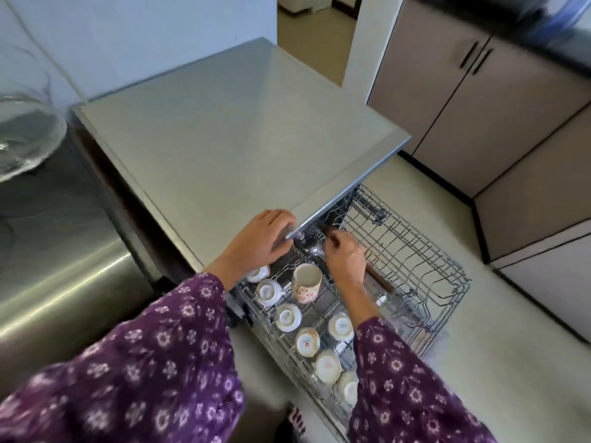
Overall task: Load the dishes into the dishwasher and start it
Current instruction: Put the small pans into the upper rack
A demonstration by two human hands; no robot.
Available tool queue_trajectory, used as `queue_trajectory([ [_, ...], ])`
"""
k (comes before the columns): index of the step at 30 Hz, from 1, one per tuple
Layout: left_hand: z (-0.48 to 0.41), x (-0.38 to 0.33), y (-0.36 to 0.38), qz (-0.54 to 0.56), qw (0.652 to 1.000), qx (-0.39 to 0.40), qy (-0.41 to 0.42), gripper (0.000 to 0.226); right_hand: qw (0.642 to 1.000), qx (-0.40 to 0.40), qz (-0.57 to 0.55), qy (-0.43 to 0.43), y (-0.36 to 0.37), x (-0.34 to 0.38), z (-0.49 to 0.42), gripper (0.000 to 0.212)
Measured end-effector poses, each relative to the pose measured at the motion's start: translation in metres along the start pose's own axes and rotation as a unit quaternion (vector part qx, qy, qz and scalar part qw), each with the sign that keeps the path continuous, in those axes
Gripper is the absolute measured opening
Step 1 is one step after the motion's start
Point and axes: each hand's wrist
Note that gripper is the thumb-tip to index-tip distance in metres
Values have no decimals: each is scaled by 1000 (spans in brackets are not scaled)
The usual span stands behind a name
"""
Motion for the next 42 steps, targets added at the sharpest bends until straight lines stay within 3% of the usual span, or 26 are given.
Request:
queue_trajectory([
  [6, 89, 7, -70, 31, 991, -73, -108, 34, 993, -45, -36, -104, -23, 104, 61, 11],
  [13, 233, 34, -172, 4, 957, -182, -224, 34, 968, -33, -141, -203, 5, 265, 116, 15],
  [21, 391, 65, -276, -11, 897, -301, -323, 33, 939, 125, -143, -288, 82, 447, 184, 20],
  [29, 507, 103, -340, -51, 841, -346, -413, 31, 905, 234, -91, -342, 162, 563, 218, 26],
  [34, 540, 130, -353, -34, 816, -353, -457, 29, 887, 263, -12, -378, 203, 612, 202, 31],
  [42, 546, 172, -360, 5, 767, -386, -513, 26, 834, 341, 4, -435, 269, 694, 205, 33],
])
Point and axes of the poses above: each hand's wrist, its own z-axis away from the middle knuckle, its own y-axis out of the palm, x = y × z, and after that the axes turned 1 degree about y, right-handed
